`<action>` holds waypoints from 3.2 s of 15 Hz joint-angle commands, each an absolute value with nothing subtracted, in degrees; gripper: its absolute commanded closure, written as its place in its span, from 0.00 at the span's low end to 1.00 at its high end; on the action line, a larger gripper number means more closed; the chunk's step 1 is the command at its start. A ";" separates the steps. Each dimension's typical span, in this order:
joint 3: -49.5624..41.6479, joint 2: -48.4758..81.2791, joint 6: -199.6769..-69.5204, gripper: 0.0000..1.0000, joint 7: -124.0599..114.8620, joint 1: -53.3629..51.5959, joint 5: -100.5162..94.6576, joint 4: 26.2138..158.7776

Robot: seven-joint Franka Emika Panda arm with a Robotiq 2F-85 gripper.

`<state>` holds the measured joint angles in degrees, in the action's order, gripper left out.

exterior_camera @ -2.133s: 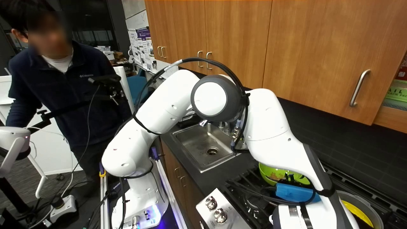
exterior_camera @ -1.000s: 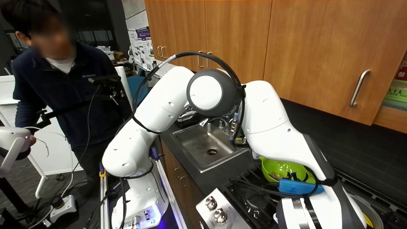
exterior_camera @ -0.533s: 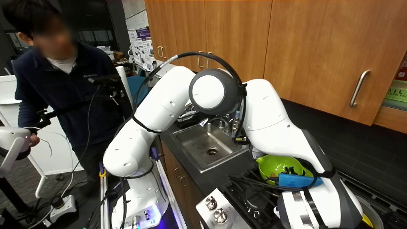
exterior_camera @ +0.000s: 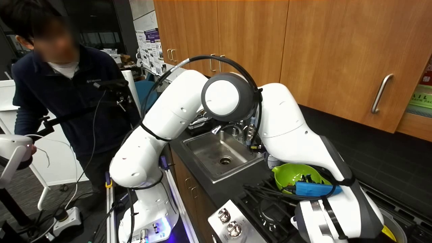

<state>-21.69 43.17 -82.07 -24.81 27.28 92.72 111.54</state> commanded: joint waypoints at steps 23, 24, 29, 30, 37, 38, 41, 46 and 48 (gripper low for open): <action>-20.04 43.11 -82.74 0.95 -25.52 27.26 91.23 112.19; -19.80 43.21 -82.70 0.95 -25.50 27.14 91.35 112.12; -18.35 44.09 -81.83 0.95 -25.33 27.17 92.12 111.64; -18.35 44.13 -81.60 0.95 -25.34 27.21 92.07 111.65; -18.55 44.67 -80.43 0.95 -25.31 27.72 92.15 111.47; -18.73 44.60 -80.52 0.95 -25.34 27.74 92.01 111.53; -20.18 44.00 -81.70 0.95 -25.47 27.86 91.11 112.26; -22.41 43.16 -82.43 0.95 -25.77 28.54 90.16 112.49; -22.97 42.92 -82.65 0.95 -25.88 28.65 90.07 112.41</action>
